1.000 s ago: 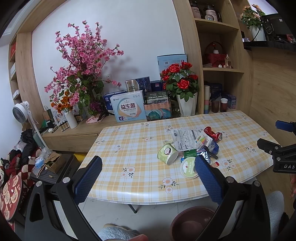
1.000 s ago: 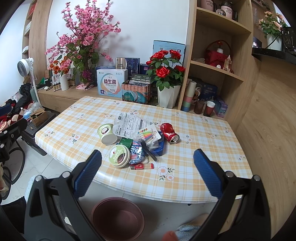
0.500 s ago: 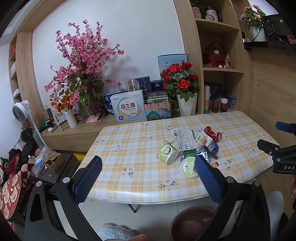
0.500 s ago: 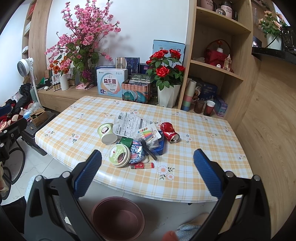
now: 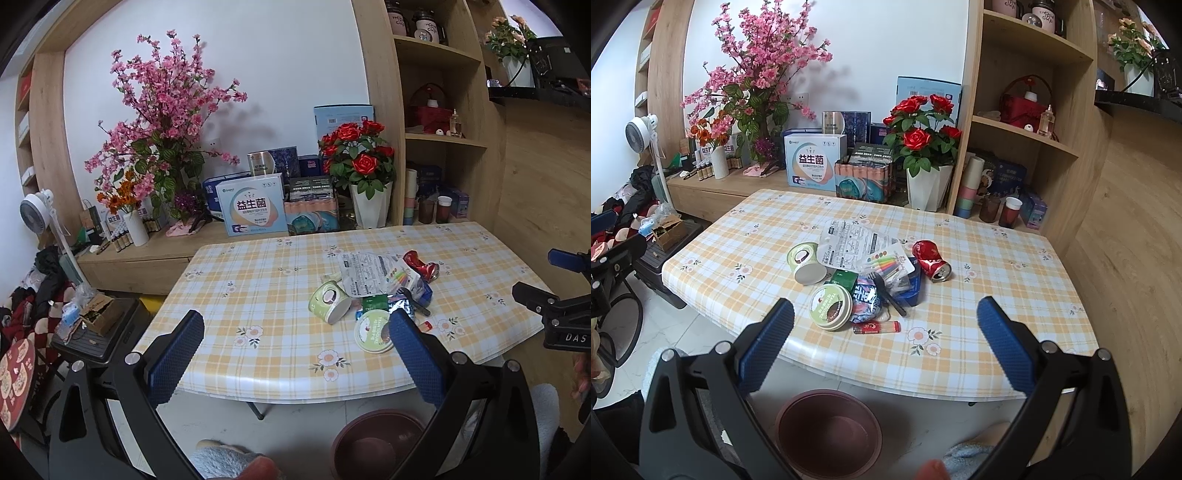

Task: Collect trash
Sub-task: 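Reach the right gripper to the green yogurt cup and grasp it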

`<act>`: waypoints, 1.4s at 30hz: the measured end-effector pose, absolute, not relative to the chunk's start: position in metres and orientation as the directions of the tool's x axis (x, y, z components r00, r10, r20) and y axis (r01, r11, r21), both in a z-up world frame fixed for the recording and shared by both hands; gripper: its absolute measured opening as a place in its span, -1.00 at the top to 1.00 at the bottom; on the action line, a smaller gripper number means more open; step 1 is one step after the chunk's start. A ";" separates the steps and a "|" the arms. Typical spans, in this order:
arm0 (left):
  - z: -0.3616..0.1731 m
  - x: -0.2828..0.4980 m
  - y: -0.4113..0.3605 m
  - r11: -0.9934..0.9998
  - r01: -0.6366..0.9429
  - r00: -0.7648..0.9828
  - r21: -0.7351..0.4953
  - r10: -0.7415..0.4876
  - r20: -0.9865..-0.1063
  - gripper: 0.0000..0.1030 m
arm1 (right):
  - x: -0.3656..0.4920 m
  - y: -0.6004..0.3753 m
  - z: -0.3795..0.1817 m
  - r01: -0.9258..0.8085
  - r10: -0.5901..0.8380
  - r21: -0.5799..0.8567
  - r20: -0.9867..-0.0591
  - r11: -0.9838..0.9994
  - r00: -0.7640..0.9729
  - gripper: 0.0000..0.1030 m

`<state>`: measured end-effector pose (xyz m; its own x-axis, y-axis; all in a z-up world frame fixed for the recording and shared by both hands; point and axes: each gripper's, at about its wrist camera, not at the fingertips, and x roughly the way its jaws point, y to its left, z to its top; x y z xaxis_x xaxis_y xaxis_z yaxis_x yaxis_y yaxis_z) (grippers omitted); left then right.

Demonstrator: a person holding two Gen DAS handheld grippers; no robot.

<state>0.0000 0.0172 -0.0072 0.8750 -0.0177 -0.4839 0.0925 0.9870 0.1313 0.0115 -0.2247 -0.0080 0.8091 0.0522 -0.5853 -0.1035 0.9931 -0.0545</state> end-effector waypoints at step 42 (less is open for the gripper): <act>-0.131 0.135 0.106 0.998 0.029 0.797 0.063 0.015 -0.603 -0.91 | 0.182 -0.111 -0.206 -0.342 0.005 -0.288 -0.759 0.894 0.651 -0.89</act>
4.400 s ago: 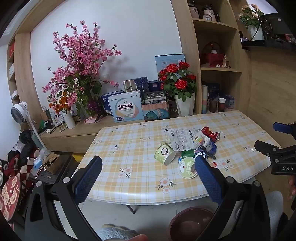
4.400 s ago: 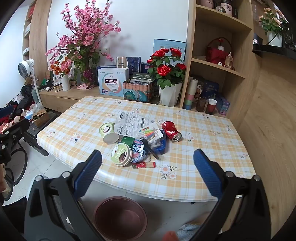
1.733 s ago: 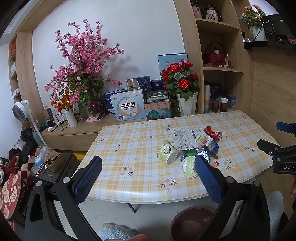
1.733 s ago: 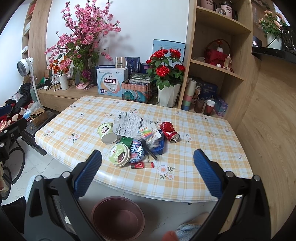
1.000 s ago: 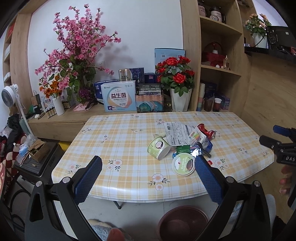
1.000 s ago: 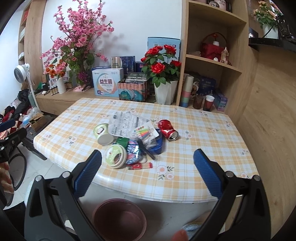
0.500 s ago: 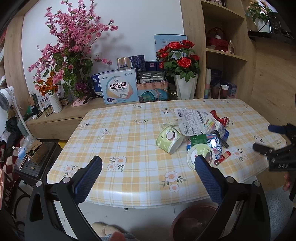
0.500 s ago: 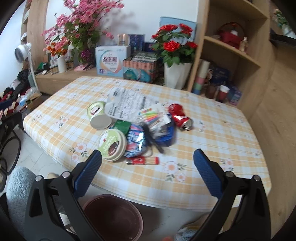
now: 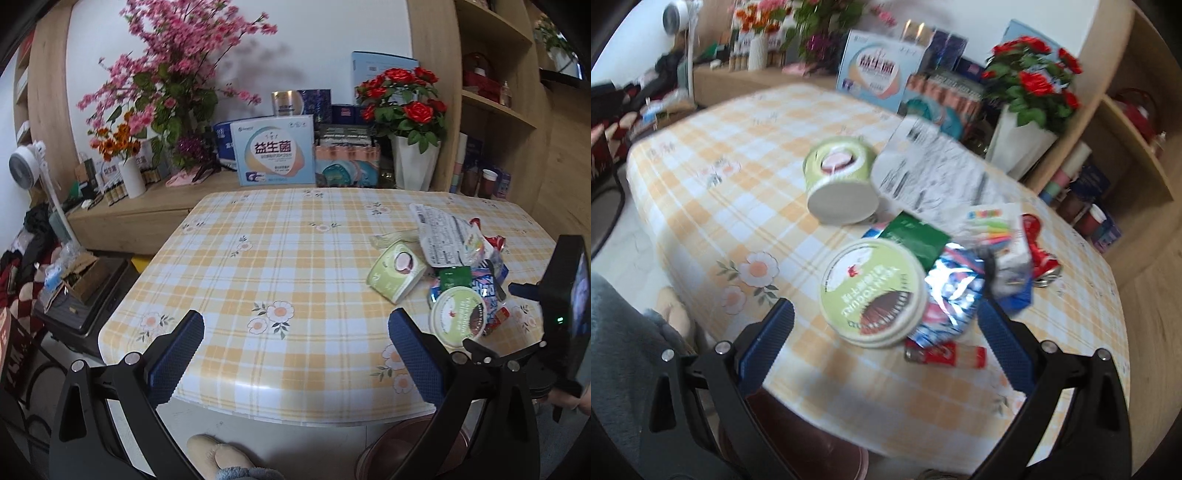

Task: Collect trash
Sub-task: 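Reach the right gripper to the green yogurt cup and grasp it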

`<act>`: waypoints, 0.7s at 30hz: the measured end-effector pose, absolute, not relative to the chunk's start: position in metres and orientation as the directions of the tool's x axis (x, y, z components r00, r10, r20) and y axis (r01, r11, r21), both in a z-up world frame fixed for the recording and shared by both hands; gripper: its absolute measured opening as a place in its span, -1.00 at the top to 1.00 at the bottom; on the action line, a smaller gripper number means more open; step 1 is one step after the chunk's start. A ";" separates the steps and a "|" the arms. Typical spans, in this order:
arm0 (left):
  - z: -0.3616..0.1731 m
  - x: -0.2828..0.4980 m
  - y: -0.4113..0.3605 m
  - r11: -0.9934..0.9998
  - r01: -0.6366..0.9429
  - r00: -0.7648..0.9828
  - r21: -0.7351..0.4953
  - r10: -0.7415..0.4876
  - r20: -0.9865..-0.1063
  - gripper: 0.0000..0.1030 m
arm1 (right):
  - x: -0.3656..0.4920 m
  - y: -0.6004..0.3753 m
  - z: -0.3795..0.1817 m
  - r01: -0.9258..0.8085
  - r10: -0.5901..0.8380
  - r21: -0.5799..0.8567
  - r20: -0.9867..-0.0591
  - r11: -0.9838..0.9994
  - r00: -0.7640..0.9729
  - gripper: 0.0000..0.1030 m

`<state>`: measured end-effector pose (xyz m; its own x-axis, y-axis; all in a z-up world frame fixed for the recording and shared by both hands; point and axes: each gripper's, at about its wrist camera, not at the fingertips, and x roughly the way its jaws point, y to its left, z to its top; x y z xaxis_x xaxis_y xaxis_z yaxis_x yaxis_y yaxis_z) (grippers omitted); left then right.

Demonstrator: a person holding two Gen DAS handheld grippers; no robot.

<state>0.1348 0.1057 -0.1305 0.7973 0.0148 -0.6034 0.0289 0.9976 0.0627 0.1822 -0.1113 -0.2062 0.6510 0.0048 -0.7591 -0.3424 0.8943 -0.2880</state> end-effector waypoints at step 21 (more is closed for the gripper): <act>-0.162 0.144 0.111 0.997 0.055 0.759 0.061 -0.002 -0.651 -0.90 | 0.207 -0.103 -0.227 -0.370 -0.017 -0.299 -0.798 0.880 0.603 -0.68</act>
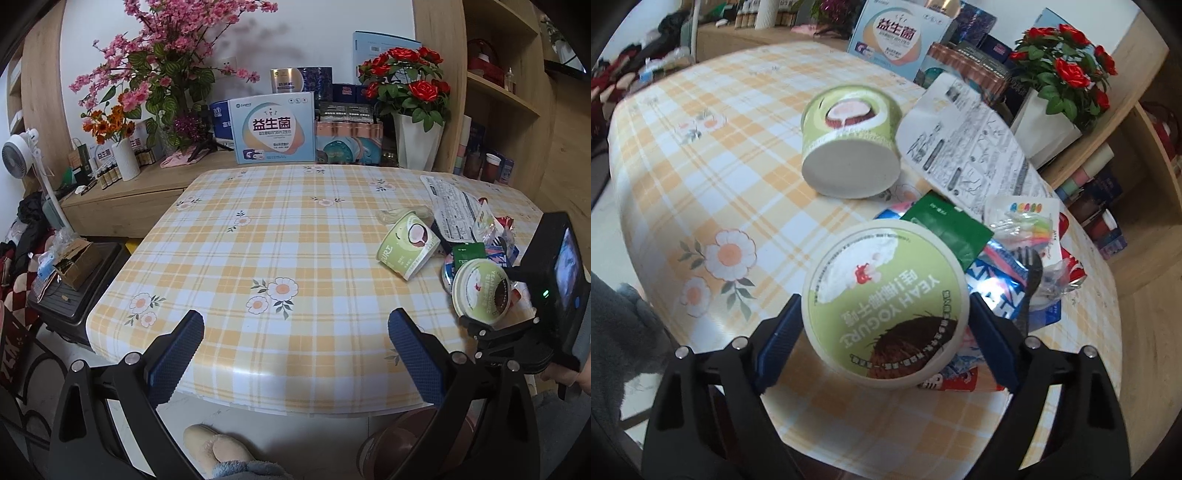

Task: Collect trash
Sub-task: 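Reach the right gripper to the green yogurt cup and grasp it, then grasp the coconut yogurt cup with the left gripper while the right gripper holds its cup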

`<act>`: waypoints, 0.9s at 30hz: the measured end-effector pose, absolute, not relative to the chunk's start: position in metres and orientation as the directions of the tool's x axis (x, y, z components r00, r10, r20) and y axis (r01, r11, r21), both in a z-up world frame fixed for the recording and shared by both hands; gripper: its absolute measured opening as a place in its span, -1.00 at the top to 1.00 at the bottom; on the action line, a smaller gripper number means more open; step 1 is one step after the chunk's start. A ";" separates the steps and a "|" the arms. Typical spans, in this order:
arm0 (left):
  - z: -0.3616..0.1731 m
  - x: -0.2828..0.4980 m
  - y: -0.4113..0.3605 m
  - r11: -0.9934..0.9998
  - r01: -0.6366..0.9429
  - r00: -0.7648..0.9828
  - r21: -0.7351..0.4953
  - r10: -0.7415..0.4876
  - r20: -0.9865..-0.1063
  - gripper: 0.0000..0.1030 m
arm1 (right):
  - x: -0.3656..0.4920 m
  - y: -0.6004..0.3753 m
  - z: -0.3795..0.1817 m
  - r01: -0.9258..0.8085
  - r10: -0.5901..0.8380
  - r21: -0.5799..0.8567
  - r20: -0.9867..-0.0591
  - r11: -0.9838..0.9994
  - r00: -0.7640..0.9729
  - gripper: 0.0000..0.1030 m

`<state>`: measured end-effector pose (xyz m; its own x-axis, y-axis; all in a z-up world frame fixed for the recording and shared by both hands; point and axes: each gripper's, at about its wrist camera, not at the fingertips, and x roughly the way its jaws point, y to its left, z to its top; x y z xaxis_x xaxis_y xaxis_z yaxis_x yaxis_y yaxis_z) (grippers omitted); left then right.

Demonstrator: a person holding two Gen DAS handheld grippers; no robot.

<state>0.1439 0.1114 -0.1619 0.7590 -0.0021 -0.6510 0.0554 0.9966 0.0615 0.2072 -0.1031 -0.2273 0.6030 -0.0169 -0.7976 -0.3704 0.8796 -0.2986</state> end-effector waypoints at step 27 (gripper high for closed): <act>-0.205 0.289 0.044 0.876 -0.050 0.484 -0.480 -0.399 -0.779 -0.64 | 0.179 -0.221 -0.184 -0.129 0.022 -0.093 -0.725 0.987 0.689 -0.68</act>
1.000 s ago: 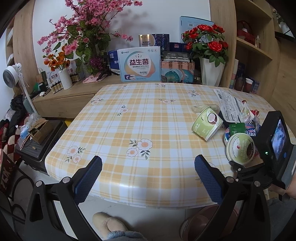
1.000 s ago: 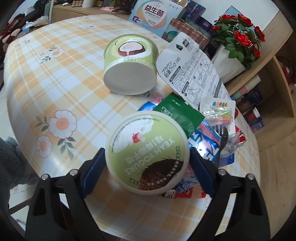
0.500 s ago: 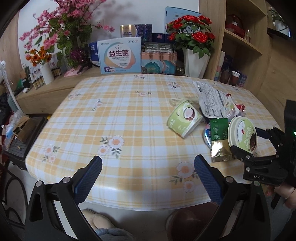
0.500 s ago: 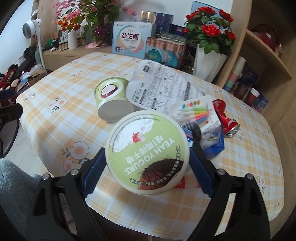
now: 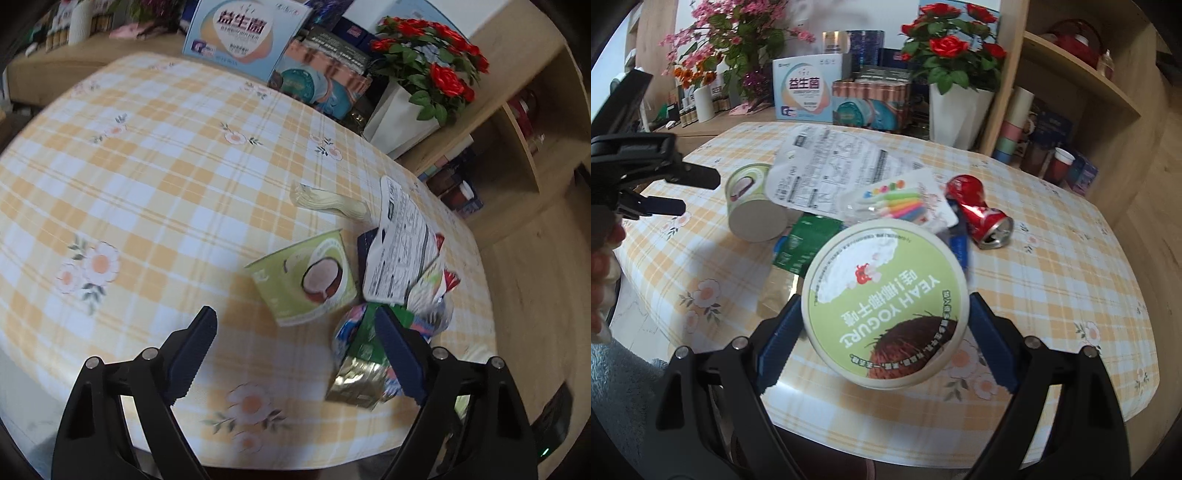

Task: Collect trash
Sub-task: 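Grasp the coconut yogurt cup with the left gripper while the right gripper holds its cup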

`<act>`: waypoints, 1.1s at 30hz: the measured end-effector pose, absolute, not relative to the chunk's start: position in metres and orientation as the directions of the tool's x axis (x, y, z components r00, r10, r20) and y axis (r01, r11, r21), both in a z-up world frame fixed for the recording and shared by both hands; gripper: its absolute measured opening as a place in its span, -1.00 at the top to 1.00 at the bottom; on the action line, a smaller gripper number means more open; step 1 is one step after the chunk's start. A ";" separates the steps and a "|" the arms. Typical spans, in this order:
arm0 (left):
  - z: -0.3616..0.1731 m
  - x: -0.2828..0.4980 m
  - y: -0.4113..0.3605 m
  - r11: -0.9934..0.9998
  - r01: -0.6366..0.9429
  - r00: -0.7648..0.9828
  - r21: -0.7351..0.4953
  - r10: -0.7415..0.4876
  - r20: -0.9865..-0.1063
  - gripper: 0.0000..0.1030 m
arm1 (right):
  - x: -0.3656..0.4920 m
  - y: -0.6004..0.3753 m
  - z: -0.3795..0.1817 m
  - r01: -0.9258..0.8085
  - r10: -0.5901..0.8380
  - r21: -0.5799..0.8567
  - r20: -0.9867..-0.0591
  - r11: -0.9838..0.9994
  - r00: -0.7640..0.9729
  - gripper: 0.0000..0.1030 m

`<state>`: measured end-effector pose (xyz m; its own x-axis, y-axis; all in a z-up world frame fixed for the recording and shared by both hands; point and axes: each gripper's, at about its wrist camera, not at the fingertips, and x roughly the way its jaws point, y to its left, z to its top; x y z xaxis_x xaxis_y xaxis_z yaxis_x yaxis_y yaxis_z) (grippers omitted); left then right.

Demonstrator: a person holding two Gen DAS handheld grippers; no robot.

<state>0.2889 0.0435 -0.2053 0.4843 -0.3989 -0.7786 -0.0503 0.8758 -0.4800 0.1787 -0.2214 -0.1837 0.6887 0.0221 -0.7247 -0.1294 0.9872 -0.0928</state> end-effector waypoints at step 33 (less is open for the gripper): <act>-0.244 0.337 0.057 0.721 -0.231 0.475 -0.653 -0.502 -0.723 -0.53 | 0.177 -0.259 -0.194 -0.071 -0.007 -0.073 -0.745 0.995 0.667 -0.69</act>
<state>0.3373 0.0571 -0.2444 0.4745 -0.5022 -0.7229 -0.2312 0.7213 -0.6529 0.1775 -0.2585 -0.1935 0.6673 -0.0067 -0.7448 -0.0714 0.9948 -0.0729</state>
